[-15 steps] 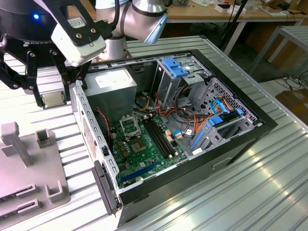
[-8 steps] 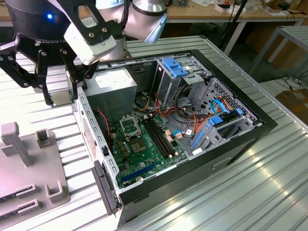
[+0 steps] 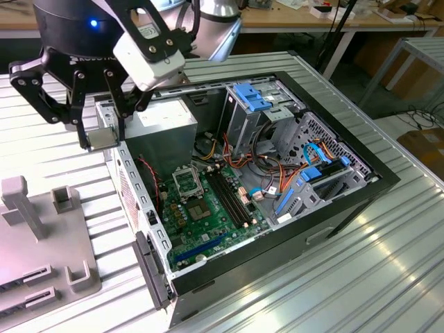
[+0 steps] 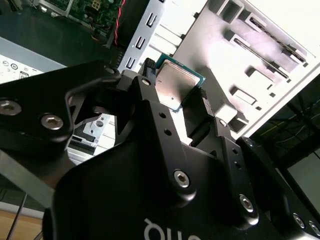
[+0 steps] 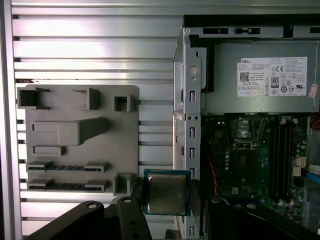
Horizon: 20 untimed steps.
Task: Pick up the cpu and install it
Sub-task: 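Pick up the cpu and move it towards the insertion slot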
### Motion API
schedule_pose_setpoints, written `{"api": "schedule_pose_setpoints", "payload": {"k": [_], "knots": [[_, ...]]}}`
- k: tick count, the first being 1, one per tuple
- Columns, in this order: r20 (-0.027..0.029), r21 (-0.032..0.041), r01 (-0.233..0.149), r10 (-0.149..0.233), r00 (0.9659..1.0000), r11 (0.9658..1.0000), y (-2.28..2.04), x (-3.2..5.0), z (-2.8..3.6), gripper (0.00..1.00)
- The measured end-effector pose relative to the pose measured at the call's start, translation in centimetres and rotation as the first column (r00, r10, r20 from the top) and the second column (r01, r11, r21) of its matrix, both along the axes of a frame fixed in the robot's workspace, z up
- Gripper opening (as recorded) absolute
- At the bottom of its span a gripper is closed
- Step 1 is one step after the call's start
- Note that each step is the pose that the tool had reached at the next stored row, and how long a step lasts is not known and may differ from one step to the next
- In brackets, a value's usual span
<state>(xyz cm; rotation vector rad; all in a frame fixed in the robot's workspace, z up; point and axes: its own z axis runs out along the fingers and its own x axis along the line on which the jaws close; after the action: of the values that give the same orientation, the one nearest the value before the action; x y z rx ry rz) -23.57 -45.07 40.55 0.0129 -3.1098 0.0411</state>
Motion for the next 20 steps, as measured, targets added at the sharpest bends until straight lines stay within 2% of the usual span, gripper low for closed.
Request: {"api": "schedule_pose_setpoints", "payload": {"k": [11, 20], "knots": [[0.0, 0.0, 0.0, 0.0, 1.0, 1.0, 0.0, 2.07, 0.0, 0.47], [-0.0001, -0.0001, 0.0, 0.0, 1.0, 1.0, 0.0, 4.13, 0.0, 0.47]]}}
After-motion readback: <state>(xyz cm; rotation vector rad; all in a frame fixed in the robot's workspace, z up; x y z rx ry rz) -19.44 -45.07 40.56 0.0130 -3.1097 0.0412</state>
